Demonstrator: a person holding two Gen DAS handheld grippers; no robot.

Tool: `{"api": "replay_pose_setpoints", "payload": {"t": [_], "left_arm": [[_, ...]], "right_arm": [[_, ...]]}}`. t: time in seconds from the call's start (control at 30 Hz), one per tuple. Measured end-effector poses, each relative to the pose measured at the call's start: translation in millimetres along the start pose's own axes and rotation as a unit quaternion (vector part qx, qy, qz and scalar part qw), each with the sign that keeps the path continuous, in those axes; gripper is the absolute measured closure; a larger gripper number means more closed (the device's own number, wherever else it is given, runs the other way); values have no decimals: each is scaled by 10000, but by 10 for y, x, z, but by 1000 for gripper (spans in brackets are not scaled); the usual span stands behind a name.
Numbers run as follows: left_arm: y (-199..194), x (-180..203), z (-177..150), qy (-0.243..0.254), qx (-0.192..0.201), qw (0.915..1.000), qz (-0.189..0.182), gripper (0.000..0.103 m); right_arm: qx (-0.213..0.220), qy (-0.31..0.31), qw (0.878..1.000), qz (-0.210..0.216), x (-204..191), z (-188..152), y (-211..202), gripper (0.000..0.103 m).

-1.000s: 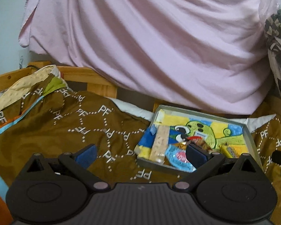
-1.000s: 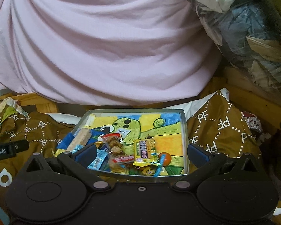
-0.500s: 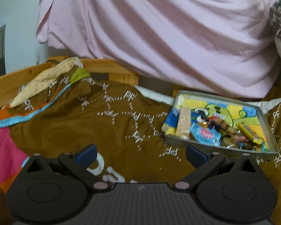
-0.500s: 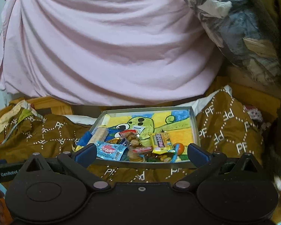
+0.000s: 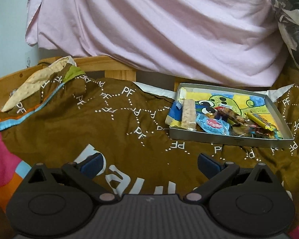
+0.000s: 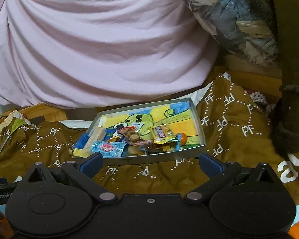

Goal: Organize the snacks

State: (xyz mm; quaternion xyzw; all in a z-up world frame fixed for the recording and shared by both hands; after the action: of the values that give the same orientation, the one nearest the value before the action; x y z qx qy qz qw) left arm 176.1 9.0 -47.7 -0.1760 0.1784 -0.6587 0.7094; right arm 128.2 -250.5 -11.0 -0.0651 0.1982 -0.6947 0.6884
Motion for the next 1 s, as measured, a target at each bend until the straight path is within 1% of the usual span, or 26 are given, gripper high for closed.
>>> {"api": "replay_pose_setpoints", "payload": {"t": [0.13,0.27,0.6,0.83,1.0], "left_arm": [[33,49,-40,44,-35,10000,-19,0],[52,89,-76,109,11,9999,-33,0],[-58,232,-160,545,325,9978,-189,0],[-88,220,-131,344,339,9983,-313,0],[-98,200,-147,337,313,9984,-341,0]], "right_arm": [[42,-78,10000,-19,29,-37,0,1],[-29,-174,9998,7,36,-125,28,1],[-135,-272,9995,39,19,-285,80,1],[-139,-427,9989,160,-47,-324,72,1],[-149,-464,9986,210,-66,-324,68,1]]}}
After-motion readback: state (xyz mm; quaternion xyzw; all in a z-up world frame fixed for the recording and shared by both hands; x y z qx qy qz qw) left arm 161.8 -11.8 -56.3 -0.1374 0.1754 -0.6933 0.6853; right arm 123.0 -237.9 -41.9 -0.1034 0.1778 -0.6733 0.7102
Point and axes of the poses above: each gripper's, at about its wrist camera, not at the fingertips, and y roughly the way its jaws point, x to its right, z to its top, the point moved 8 cm from there along y, roughly the way its jaws point, and after that the axes turned 6 degrees about z, right-handed, at the moved point
